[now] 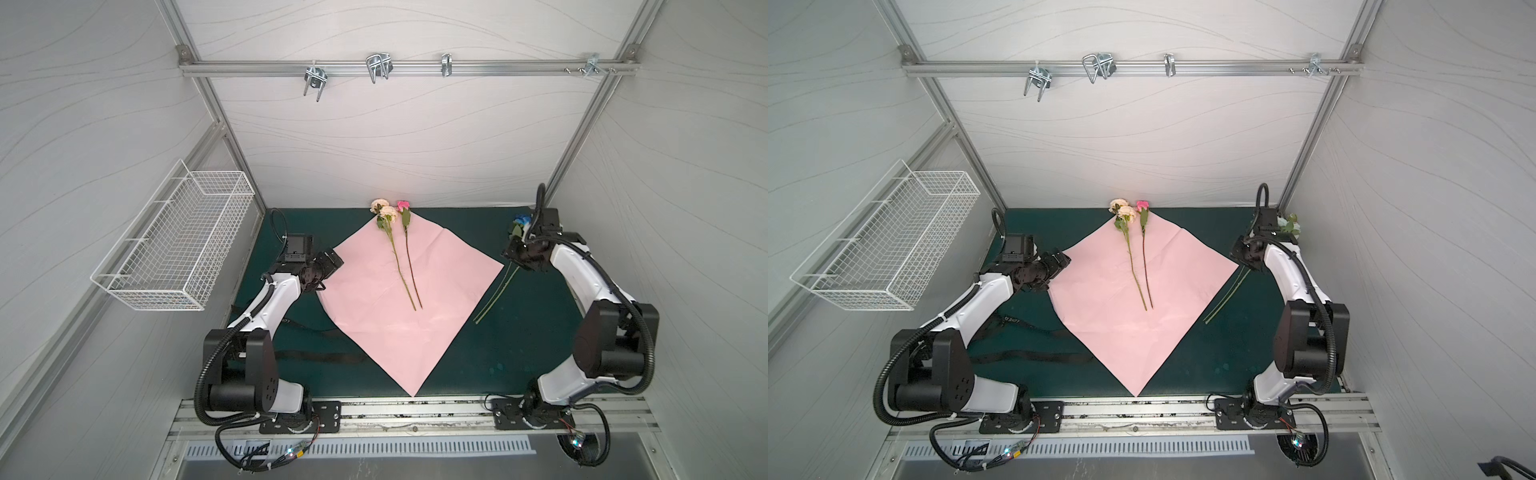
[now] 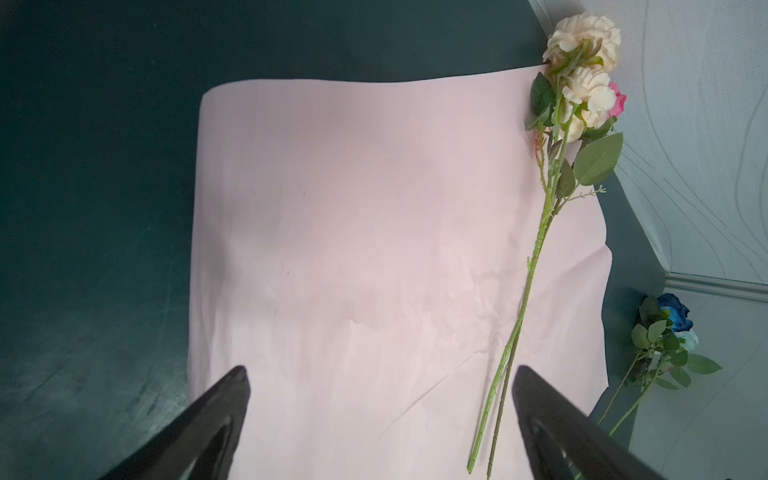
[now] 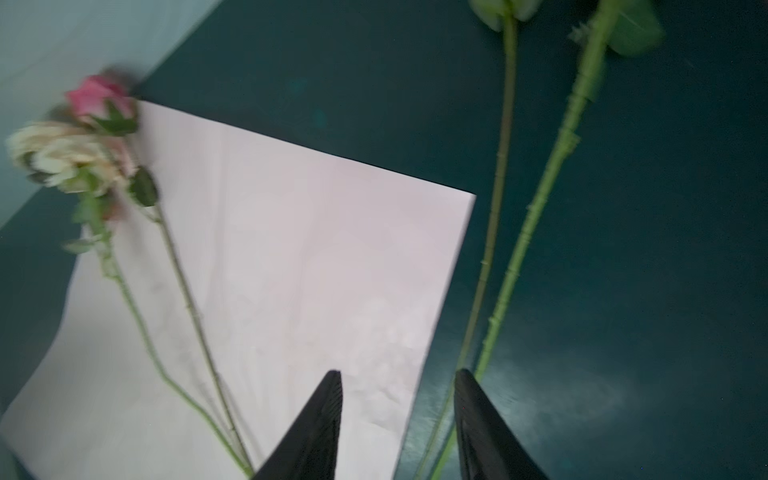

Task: Tie the bouquet of fake flowers
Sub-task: 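Move the right gripper back to the roses and grasp a pale rose stem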

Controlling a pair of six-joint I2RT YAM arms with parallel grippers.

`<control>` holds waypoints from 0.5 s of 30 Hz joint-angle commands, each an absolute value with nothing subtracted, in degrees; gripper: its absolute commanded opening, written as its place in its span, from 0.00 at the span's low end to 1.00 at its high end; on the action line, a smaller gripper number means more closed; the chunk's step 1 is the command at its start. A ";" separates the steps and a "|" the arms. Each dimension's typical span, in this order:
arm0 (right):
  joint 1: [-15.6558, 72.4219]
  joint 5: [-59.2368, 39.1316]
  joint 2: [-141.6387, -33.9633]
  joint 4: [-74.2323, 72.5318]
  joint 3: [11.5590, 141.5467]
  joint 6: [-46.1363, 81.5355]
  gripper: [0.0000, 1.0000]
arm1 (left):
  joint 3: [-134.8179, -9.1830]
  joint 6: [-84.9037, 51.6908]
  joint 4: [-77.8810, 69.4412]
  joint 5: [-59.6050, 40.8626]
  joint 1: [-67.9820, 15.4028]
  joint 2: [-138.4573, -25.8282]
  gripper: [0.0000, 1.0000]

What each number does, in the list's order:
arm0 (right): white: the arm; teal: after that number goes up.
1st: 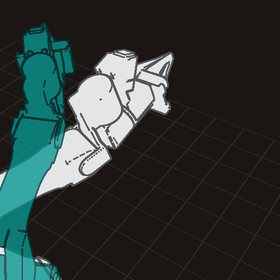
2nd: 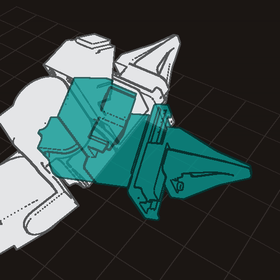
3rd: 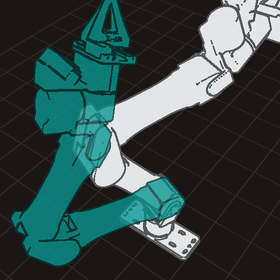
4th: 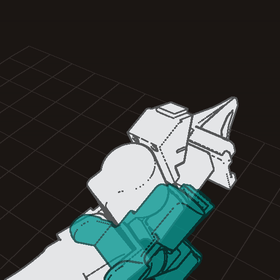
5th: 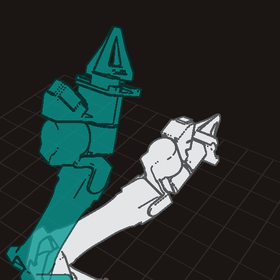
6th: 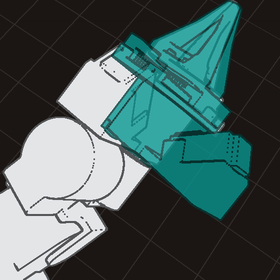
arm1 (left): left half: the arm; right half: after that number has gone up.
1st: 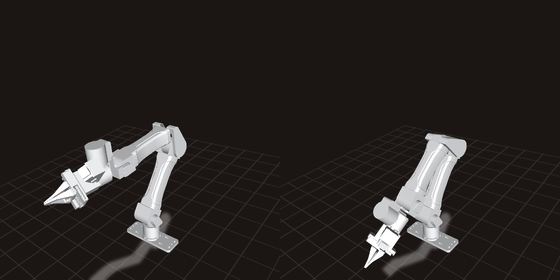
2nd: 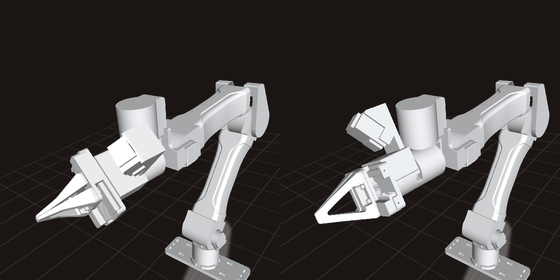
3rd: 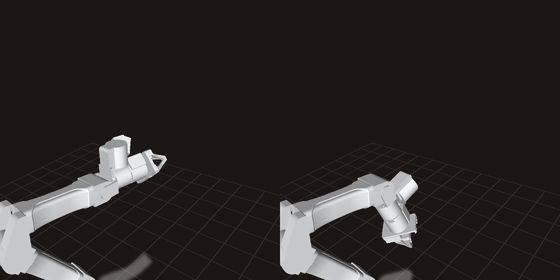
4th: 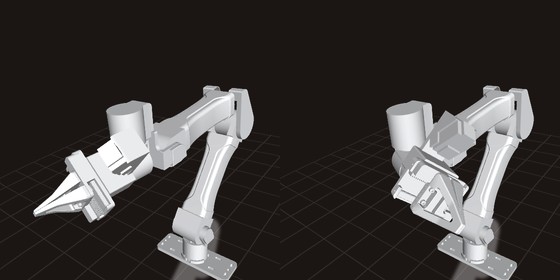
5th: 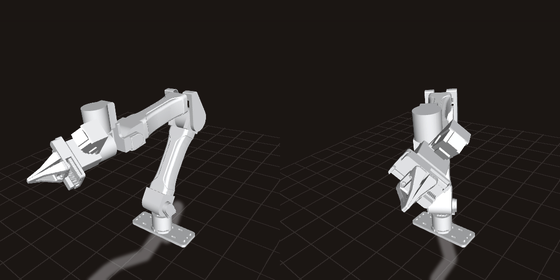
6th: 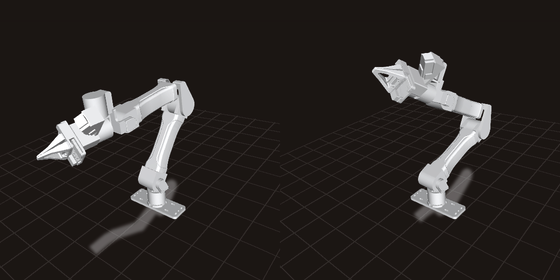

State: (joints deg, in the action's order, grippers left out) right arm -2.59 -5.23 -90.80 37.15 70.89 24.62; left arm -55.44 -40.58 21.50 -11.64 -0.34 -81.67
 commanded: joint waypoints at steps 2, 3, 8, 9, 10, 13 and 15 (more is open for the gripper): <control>-7.44 -8.89 -91.35 32.78 64.95 25.66 0.44 | -56.51 -40.67 19.79 -11.98 -0.69 -81.03 0.99; -8.02 -10.10 -92.14 31.76 64.44 25.70 0.44 | -56.51 -40.67 19.78 -12.08 -0.62 -81.12 0.99; -8.29 -12.89 -97.37 28.82 65.10 27.16 0.43 | -56.58 -40.60 19.78 -11.96 -0.64 -81.63 0.99; -8.27 -12.53 -98.32 28.58 65.30 27.55 0.43 | -56.59 -40.58 19.86 -12.03 -0.62 -81.62 0.99; -8.33 -12.26 -99.36 28.10 65.45 28.15 0.42 | -56.60 -40.56 19.86 -12.04 -0.64 -81.65 0.99; -8.43 -11.34 -101.92 27.29 65.75 29.33 0.39 | -56.70 -40.48 19.85 -12.50 -0.62 -81.52 0.99; -8.44 -10.84 -103.32 26.85 65.98 29.87 0.37 | -56.69 -40.25 19.54 -12.88 -0.83 -81.34 0.99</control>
State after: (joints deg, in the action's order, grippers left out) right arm -8.29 -10.98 -101.67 28.40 64.64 28.05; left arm -55.44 -40.58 21.47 -11.97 -0.40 -81.67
